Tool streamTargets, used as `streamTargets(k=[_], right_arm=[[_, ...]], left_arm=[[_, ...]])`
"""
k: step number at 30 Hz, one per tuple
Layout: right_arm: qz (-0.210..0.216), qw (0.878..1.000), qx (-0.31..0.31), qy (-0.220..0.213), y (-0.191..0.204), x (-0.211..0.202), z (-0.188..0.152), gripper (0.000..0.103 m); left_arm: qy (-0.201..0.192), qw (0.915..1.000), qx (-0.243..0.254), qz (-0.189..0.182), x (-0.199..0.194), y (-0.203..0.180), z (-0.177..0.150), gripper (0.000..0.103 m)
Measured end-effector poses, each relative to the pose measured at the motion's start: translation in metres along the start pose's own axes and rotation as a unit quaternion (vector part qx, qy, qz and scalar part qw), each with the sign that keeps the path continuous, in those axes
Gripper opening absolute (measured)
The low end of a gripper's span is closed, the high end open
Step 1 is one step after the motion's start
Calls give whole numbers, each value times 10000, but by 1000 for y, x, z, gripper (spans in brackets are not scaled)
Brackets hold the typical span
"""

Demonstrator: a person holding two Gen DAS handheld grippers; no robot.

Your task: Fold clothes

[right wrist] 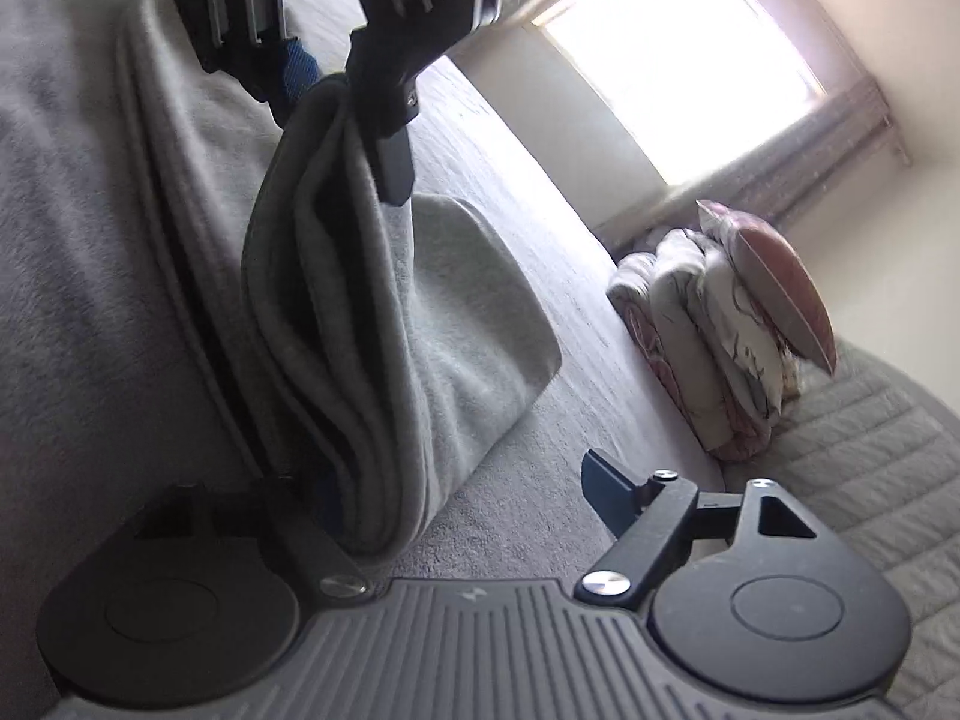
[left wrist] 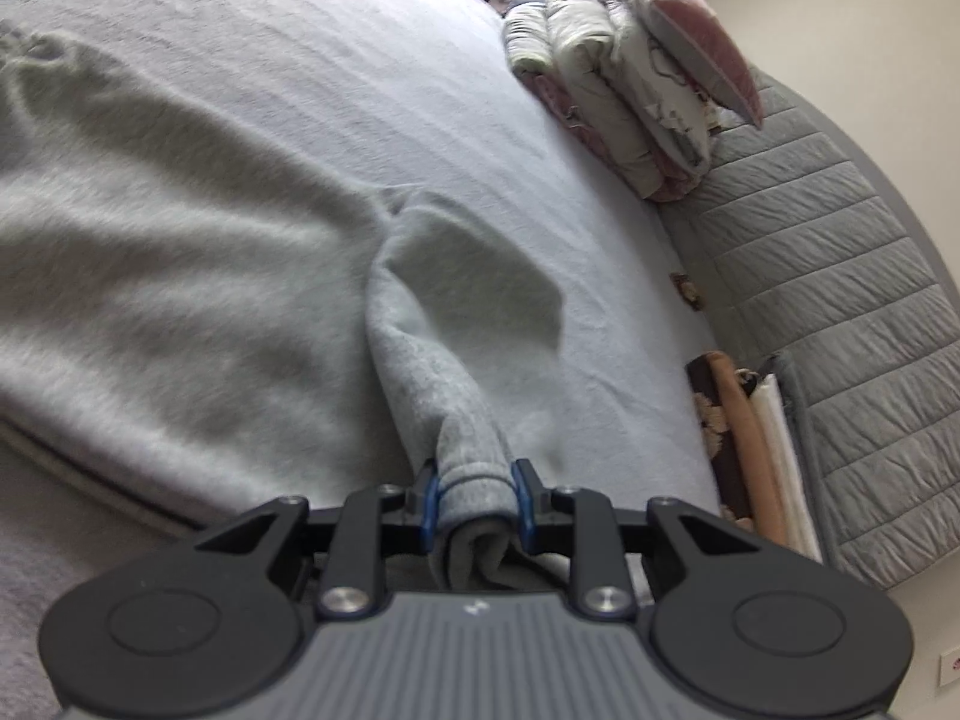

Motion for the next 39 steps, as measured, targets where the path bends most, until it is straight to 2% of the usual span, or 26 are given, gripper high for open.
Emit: streamTargets(k=[2,6,9,13,16,17,18,20,22,24,30,35,37,39], right_arm=[[107,9999,-69,-82,0,-6,-2,81],[615,9979,3,-187,-8,-23,-6,81],[1376,9891,486,-180,-29,-30,-9,82],[1886,9649,1819,-181,-77,-26,-16,82],[1952,9329,3007,-339,-109,-18,-23,82],[2027,9200,3336,-351,-112,-15,-25,77],[2161,9124,3463,-322,-109,-12,-25,61],[2488,9035,3485,-208,-95,-7,-20,41],[2798,8934,3513,-76,-82,-2,-18,39],[2929,8936,3399,98,-69,0,-19,28],[3007,8967,3222,417,-55,7,-16,28],[2988,8938,3333,277,-62,-2,-18,28],[2980,8922,3388,212,-65,-6,-19,28],[2977,8911,3420,196,-64,-7,-20,30]], left_arm=[[51,9999,-10,108,1,7,-3,25],[152,9994,66,315,5,19,-9,26],[171,9982,308,478,8,20,-13,28],[176,9967,529,584,12,18,-15,31],[164,9959,632,619,13,18,-16,31],[147,9954,693,643,13,17,-17,31],[129,9949,749,667,13,16,-18,31],[100,9942,818,696,13,14,-18,32],[81,9940,835,698,12,14,-18,32],[82,9940,850,687,12,14,-19,33],[-4,9904,1117,809,10,8,-16,37],[-628,9781,1630,1132,-11,-7,-6,39],[-823,9771,1717,952,-15,-12,-3,40],[-837,9792,1730,647,-12,-16,-1,40]])
Point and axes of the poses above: each gripper's, at about its wrist camera, not at the fingertips, and x roughly the way its jaws point, y to its left, z to its top, the point moved 2 cm from there along x, roughly the way its jaws point
